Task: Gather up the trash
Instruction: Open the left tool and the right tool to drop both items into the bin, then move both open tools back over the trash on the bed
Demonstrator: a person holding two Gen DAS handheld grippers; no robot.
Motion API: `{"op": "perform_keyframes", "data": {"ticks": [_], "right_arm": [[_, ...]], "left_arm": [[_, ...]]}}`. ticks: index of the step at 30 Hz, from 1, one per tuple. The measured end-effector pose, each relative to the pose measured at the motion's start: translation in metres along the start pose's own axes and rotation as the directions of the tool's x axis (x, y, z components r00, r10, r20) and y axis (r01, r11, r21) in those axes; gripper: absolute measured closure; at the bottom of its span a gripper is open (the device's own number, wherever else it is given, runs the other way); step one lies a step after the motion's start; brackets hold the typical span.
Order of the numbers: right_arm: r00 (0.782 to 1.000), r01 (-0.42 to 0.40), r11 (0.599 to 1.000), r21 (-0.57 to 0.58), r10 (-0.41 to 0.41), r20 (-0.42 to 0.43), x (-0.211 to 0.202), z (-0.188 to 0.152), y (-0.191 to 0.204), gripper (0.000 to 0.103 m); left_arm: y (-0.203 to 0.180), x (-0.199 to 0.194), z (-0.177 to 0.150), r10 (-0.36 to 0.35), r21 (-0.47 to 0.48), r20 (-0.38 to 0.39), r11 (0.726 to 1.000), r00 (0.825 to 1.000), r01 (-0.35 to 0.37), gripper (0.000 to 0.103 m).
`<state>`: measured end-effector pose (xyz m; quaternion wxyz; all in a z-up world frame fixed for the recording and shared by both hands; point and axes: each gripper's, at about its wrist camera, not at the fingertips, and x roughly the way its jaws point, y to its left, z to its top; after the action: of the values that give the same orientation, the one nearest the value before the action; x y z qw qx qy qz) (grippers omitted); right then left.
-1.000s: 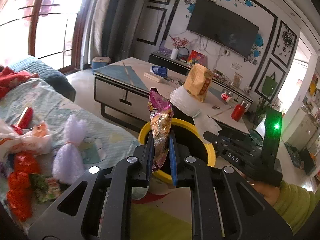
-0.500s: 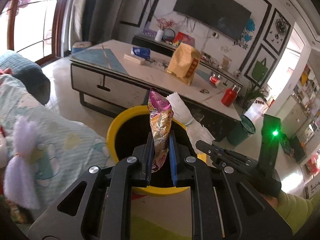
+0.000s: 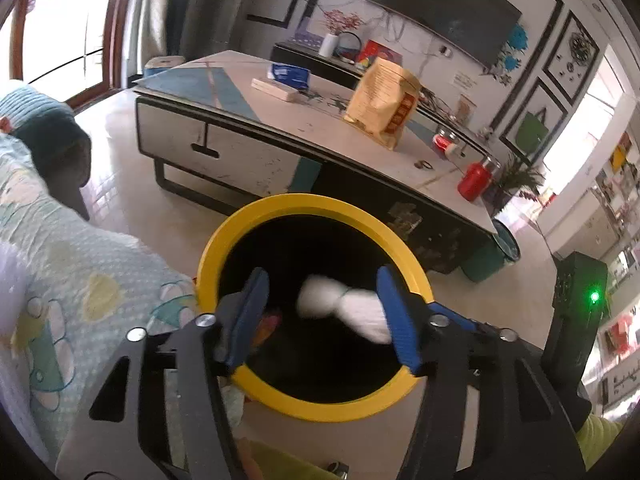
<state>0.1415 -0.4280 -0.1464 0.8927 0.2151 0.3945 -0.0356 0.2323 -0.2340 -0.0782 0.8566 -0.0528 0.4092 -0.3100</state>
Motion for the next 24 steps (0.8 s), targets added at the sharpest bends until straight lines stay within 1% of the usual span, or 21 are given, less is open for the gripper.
{"op": "perform_keyframes", "data": {"ticks": [1, 2, 3, 6, 7, 9, 12, 13, 14, 16, 21, 24], "right_arm": [[1.0, 0.003, 1.0, 0.003, -0.003, 0.005, 0.0, 0.0, 0.0, 0.066], [1.0, 0.001, 1.0, 0.004, -0.001, 0.013, -0.001, 0.0, 0.0, 0.061], [1.0, 0.001, 1.0, 0.002, -0.001, 0.02, -0.002, 0.0, 0.001, 0.058], [0.999, -0.009, 1.0, -0.019, 0.01, 0.044, -0.007, 0.0, 0.009, 0.053], [0.998, -0.01, 0.999, -0.031, 0.012, 0.056, -0.01, 0.0, 0.013, 0.049], [0.996, -0.018, 0.998, -0.059, 0.023, 0.085, -0.016, 0.0, 0.021, 0.038], [0.991, -0.031, 0.993, -0.113, 0.045, 0.13, -0.028, -0.003, 0.038, 0.032], [0.988, -0.044, 0.991, -0.129, 0.062, 0.139, -0.031, -0.004, 0.044, 0.03], [0.987, -0.053, 0.989, -0.139, 0.074, 0.146, -0.034, -0.005, 0.048, 0.027], [0.981, -0.079, 0.982, -0.174, 0.107, 0.161, -0.042, -0.007, 0.06, 0.023], [0.966, -0.13, 0.953, -0.273, 0.184, 0.182, -0.059, -0.012, 0.091, 0.02], [0.958, -0.156, 0.932, -0.326, 0.223, 0.178, -0.066, -0.017, 0.109, 0.018]], "left_arm": [[0.003, -0.005, -0.001, 0.003, -0.014, 0.008, 1.0, 1.0, -0.003, 0.043], [0.005, -0.007, -0.002, 0.004, -0.02, 0.014, 1.0, 1.0, -0.004, 0.04], [0.007, -0.013, -0.004, 0.012, -0.028, 0.023, 1.0, 1.0, -0.011, 0.035], [0.011, -0.037, -0.009, 0.04, -0.03, 0.065, 0.999, 0.997, -0.038, 0.026], [0.011, -0.044, -0.011, 0.053, -0.023, 0.08, 0.998, 0.995, -0.052, 0.02], [0.012, -0.06, -0.014, 0.084, -0.016, 0.113, 0.996, 0.99, -0.082, 0.014], [0.018, -0.082, -0.018, 0.123, -0.031, 0.157, 0.992, 0.98, -0.119, 0.011], [0.02, -0.09, -0.02, 0.139, -0.037, 0.174, 0.99, 0.975, -0.135, 0.011], [0.024, -0.1, -0.022, 0.162, -0.049, 0.195, 0.987, 0.967, -0.155, 0.011], [0.031, -0.114, -0.023, 0.185, -0.074, 0.218, 0.982, 0.958, -0.172, 0.011], [0.049, -0.153, -0.031, 0.246, -0.133, 0.289, 0.967, 0.925, -0.215, 0.011], [0.059, -0.17, -0.036, 0.273, -0.167, 0.309, 0.959, 0.911, -0.231, 0.011]]}}
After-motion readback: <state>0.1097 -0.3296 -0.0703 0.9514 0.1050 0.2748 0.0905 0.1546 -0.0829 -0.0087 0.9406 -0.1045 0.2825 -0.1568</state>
